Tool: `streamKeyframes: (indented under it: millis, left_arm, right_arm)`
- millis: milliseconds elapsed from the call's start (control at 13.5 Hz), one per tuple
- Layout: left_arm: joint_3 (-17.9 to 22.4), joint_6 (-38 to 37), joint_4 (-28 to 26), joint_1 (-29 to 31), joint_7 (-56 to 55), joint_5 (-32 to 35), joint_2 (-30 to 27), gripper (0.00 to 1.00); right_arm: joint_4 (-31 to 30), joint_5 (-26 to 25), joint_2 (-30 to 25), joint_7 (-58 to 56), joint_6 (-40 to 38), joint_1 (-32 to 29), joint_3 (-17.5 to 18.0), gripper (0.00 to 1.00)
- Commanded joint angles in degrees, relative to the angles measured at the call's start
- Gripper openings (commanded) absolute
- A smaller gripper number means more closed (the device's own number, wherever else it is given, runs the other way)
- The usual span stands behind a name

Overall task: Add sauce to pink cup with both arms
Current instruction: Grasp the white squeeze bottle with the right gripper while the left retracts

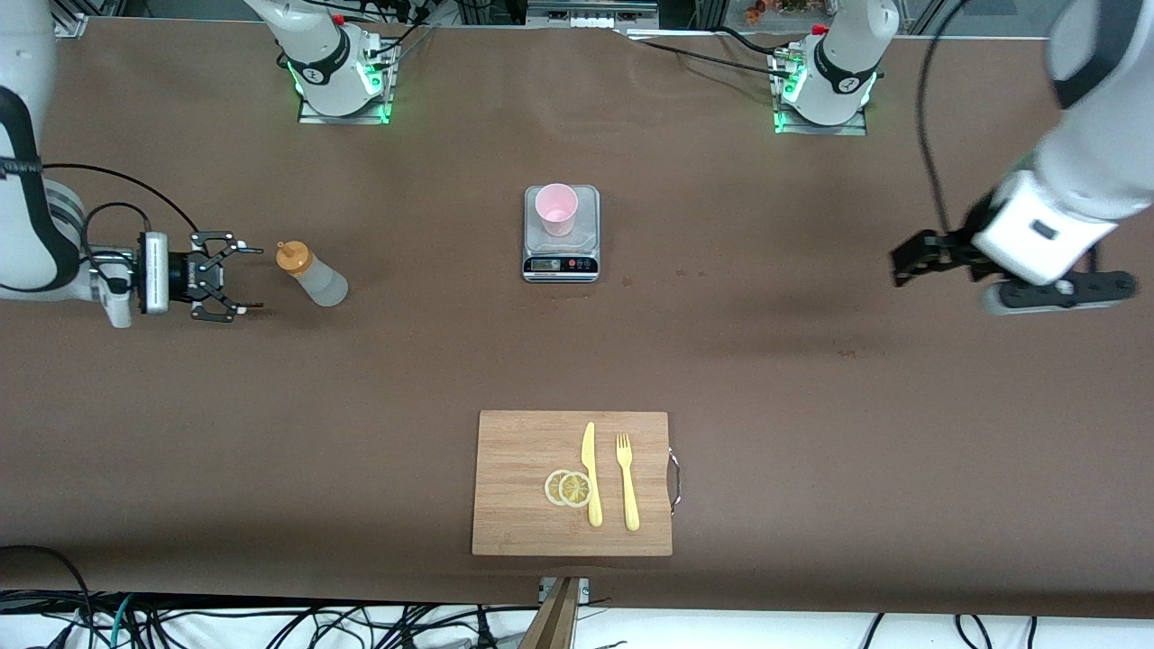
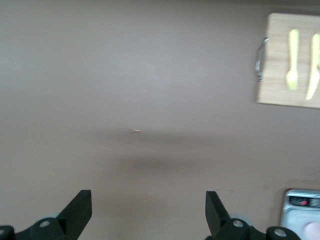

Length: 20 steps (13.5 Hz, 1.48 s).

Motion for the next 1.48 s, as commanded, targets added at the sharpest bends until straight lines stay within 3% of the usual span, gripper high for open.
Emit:
streamKeyframes:
  millis: [0,295,1107,1181,1255,1403]
  left_arm:
    - [3.4,-4.2,2.3,0.1,6.9,-1.2,-0.3,1.00]
    - [3.4,-5.2,2.7,1.3,7.4,-1.1,0.6,1.00]
    - [3.0,-5.2,2.8,0.7,7.3,-1.2,1.1,1.00]
    - [3.0,-5.1,2.8,0.6,7.3,-1.2,1.1,1.00]
    - [3.0,-5.1,2.8,0.5,7.3,-1.2,1.1,1.00]
    - [3.0,-5.1,2.8,0.4,7.3,-1.2,1.2,1.00]
  right_arm:
    - [0.7,4.0,4.2,-10.5,-3.6,-1.4,0.1,1.00]
    - [1.1,4.6,7.6,-19.8,-5.9,-0.4,0.3,1.00]
    - [1.8,9.1,10.3,-19.4,-5.8,2.7,3.8,1.00]
    - [1.8,8.9,10.4,-17.8,-5.9,2.7,3.8,0.98]
    - [1.9,8.3,10.3,-16.0,-6.1,2.7,3.8,0.89]
    - [3.0,7.8,10.3,-15.6,-6.1,3.2,3.8,0.66]
